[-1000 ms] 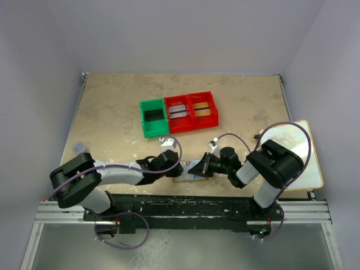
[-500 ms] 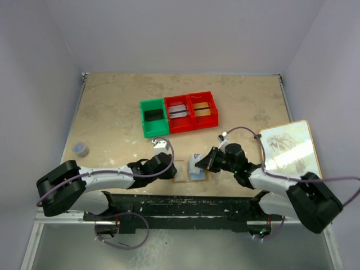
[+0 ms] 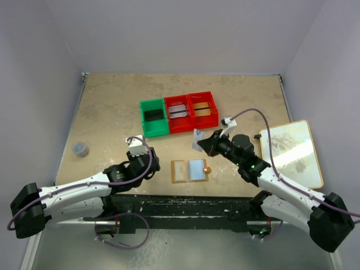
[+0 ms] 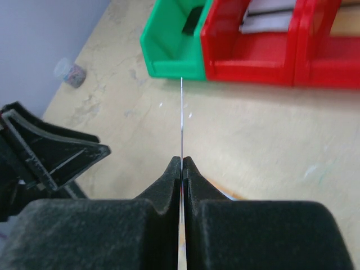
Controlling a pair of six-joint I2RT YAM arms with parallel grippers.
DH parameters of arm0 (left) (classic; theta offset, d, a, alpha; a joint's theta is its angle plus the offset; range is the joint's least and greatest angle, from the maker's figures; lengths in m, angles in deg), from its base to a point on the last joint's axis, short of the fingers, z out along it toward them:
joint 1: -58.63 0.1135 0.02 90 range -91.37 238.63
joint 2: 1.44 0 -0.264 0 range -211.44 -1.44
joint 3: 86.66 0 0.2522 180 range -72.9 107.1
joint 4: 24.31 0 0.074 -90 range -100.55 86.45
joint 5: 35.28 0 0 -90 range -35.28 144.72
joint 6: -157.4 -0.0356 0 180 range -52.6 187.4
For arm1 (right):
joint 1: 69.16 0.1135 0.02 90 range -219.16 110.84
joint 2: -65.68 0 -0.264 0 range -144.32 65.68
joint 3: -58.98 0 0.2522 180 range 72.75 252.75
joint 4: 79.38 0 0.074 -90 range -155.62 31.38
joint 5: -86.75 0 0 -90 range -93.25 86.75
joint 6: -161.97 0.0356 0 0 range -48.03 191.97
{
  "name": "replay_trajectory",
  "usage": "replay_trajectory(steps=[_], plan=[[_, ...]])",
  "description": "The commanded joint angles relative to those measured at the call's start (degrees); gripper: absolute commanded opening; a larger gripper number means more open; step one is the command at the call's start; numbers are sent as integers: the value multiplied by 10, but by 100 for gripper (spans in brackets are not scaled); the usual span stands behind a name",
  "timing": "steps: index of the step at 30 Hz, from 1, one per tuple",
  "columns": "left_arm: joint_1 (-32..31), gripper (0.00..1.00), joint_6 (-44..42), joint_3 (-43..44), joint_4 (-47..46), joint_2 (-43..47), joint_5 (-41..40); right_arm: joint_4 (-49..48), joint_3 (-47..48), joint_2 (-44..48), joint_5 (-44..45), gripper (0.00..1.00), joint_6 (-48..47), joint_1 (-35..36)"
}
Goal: Take the credit cards out of the card holder
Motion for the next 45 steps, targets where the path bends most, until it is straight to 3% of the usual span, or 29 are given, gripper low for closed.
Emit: replay_trajectory(steps=[1,9,12,23,28,45], plan=[[1,59,83,10,137,49,-124,19,111,-66,94,0,-213,22],[0,60,134,9,196,99,-142,53,313,-291,138,0,-467,30],[0,60,123,27,215,101,-149,38,372,-366,145,0,-510,29],[1,61,102,55,231,112,-149,138,575,-567,140,0,-704,26],[1,61,110,68,254,140,-155,122,583,-592,133,0,-781,13],[0,61,86,95,287,185,-163,73,653,-701,135,2,-902,-1]])
